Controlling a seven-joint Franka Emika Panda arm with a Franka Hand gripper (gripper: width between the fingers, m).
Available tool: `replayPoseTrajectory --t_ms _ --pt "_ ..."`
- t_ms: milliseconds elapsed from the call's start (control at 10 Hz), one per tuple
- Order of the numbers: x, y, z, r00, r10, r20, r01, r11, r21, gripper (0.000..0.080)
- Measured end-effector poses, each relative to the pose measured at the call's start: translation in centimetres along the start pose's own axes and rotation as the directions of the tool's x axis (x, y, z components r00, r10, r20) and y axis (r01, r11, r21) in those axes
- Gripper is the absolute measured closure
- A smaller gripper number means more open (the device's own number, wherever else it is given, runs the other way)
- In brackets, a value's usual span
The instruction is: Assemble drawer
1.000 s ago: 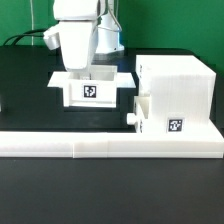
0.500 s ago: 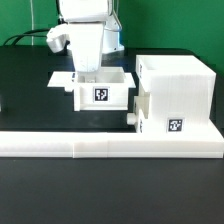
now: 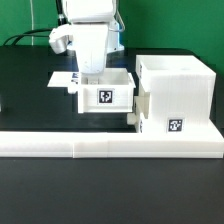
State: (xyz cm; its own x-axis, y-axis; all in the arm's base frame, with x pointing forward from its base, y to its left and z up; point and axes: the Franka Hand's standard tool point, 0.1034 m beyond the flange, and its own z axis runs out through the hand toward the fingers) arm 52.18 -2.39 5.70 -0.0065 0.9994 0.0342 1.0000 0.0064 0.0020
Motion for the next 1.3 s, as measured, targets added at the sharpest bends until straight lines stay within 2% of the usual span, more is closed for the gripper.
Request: replayPoseTrajectory --t_ms 400,600,1300 --pt "1.4 1.4 0.2 1.0 0.003 -0.003 -0.003 1.0 -0.01 0.0757" --pt "1.5 1.4 0.3 1.0 0.028 -0.005 -0.028 0.999 -0.019 0.0757" --pt "1.6 1.4 0.3 1.0 0.031 -0.005 -0.031 0.999 -0.013 0.0757"
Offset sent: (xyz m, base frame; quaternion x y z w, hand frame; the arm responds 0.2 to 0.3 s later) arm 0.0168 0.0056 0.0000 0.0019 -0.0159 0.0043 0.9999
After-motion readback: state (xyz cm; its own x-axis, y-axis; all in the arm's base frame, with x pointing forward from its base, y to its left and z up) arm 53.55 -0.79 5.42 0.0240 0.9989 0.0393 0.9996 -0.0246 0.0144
